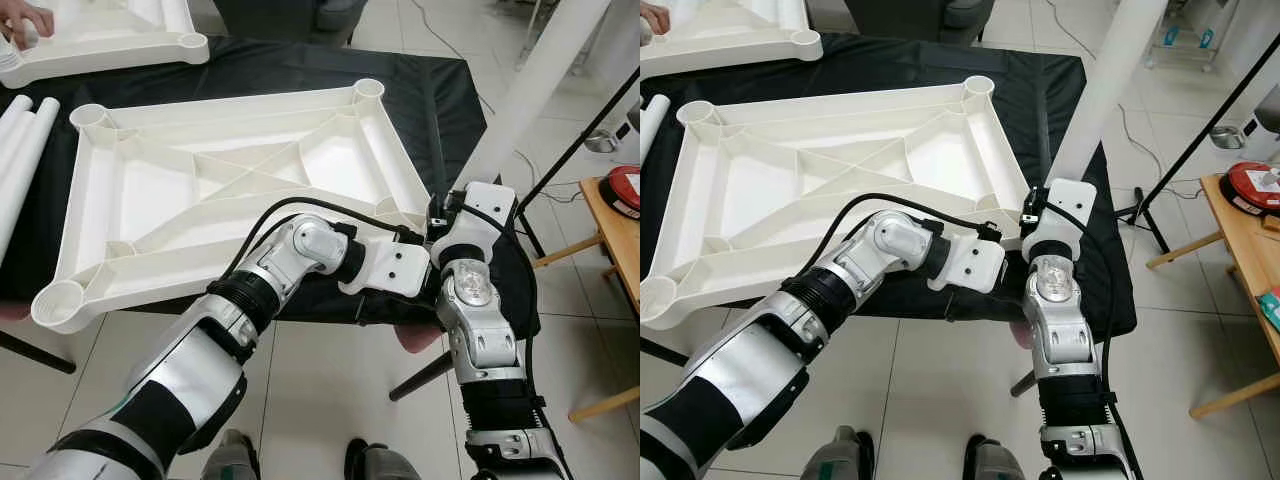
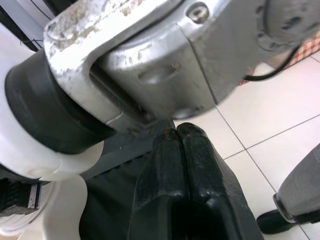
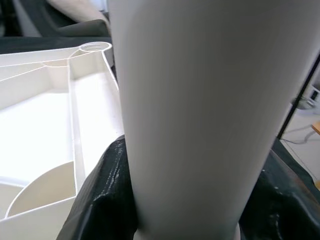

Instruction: Building children table

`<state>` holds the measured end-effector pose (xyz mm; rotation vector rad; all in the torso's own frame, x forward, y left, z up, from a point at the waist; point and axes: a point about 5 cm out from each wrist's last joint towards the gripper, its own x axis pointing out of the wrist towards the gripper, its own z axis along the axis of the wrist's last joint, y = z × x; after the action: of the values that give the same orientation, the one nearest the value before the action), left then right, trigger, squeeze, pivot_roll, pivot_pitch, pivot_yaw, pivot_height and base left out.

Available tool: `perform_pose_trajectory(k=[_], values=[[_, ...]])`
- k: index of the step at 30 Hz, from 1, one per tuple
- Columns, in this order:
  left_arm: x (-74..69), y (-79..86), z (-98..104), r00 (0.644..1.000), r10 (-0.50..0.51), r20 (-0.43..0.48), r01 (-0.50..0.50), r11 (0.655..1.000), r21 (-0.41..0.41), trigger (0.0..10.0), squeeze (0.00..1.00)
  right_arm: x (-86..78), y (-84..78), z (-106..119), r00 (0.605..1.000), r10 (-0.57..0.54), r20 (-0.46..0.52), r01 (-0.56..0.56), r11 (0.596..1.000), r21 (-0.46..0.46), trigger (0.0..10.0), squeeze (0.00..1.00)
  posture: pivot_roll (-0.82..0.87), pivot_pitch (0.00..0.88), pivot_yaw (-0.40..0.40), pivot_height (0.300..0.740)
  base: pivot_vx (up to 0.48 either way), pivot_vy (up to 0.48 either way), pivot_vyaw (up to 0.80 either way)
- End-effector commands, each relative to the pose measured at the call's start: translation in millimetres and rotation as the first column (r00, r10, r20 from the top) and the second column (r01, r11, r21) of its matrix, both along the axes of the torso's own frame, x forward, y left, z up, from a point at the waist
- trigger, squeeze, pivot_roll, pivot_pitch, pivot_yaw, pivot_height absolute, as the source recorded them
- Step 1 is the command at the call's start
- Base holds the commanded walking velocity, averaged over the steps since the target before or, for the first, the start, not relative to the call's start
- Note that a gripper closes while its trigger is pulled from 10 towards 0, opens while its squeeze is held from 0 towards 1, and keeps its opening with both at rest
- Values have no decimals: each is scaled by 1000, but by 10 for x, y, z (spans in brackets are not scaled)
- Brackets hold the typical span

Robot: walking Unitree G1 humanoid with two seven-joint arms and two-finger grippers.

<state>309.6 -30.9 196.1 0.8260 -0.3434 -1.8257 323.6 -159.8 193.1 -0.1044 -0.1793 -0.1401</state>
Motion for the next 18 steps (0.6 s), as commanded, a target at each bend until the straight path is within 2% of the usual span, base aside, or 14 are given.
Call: perform_pose_trajectory(k=[1,2,3,6,7,8,10,11,16,17,18], values=[[9,43,-64,1000,12,-23,-12,1000,22,0,0,-21,59,-109,990,126,-69,-134,984,-120,10000,149,110,169,-5,740,0,0,0],[9,43,-64,1000,12,-23,-12,1000,22,0,0,-21,59,-109,990,126,-69,-134,984,-120,10000,149,110,169,-5,740,0,0,0],[28,60,-90,999,40,-14,-40,999,27,0,0,-37,77,-93,980,184,-71,-192,973,-128,10000,290,112,171,-5,740,0,0,0],[40,70,-105,998,59,-5,-59,998,28,0,0,-48,91,-88,972,221,-75,-230,964,-132,10000,290,112,171,-5,740,0,0,0],[56,88,-123,997,80,0,-80,996,34,7176,0,-61,100,-85,965,250,-80,-259,957,-134,10000,800,112,171,-5,740,0,0,0],[70,117,-125,995,98,-15,-98,995,29,10000,0,-80,110,-74,958,275,-78,-283,950,-129,10000,0,114,175,-8,740,0,0,0],[70,117,-125,995,98,-15,-98,995,29,10000,0,-80,110,-74,958,275,-78,-283,950,-129,10000,0,114,175,-8,740,0,0,0],[85,137,-115,993,115,-33,-115,993,17,10000,1000,-92,119,-69,954,291,-77,-298,947,-122,10000,0,114,175,-8,740,0,0,0],[170,238,-80,977,207,-40,-208,978,-14,10000,1000,-112,136,-58,947,314,-69,-320,941,-105,10000,0,118,177,-8,740,0,0,0],[201,313,-70,968,243,-60,-244,970,-17,10000,0,-119,133,-48,945,322,-64,-327,940,-99,10000,0,122,180,-1,740,0,0,0],[238,395,-56,950,295,-101,-299,954,-31,10000,0,-126,118,-38,943,327,-62,-332,938,-97,10000,0,122,180,-1,740,0,0,0]])
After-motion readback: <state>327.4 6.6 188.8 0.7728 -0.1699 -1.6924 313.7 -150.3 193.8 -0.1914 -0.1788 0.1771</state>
